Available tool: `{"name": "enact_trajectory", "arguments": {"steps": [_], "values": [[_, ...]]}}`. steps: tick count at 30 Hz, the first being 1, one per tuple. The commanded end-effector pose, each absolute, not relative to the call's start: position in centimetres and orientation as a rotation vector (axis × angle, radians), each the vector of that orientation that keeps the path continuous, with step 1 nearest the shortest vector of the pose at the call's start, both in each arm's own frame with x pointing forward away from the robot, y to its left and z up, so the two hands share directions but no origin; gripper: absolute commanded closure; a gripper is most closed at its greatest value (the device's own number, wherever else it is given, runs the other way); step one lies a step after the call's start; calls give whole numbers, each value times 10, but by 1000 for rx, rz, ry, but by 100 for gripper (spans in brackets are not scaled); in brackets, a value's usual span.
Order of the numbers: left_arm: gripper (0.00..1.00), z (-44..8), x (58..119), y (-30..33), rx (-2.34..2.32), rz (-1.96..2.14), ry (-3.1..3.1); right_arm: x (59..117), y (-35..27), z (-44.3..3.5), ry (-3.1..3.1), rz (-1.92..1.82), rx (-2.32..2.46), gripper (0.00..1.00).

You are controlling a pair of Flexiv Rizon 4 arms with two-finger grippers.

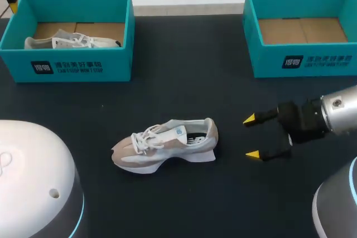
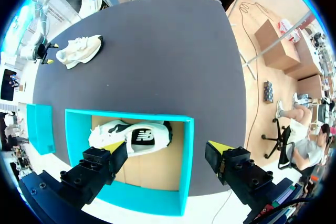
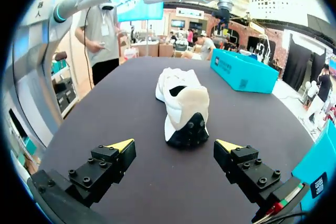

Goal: Take the shoe out of the shoebox, open the shoe tongue, remove and reinsert the insole, then place the shoe into the shoebox

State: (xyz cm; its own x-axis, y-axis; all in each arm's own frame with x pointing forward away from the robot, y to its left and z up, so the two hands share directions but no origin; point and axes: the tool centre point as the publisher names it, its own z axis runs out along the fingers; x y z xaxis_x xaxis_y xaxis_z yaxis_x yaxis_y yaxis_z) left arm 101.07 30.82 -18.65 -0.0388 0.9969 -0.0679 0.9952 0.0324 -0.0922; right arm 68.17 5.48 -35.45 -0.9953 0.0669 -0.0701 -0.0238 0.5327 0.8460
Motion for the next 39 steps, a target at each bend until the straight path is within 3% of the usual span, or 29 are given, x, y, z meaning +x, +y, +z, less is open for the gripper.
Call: {"name": "enact_trajectory", "arguments": {"steps": [1,39], "values": [[0,-186,1010,308,-2167,176,-2246,687,56,-359,2566,1645,7,0],[0,-186,1010,308,-2167,176,-2246,703,62,-362,2581,1595,50,0]]}}
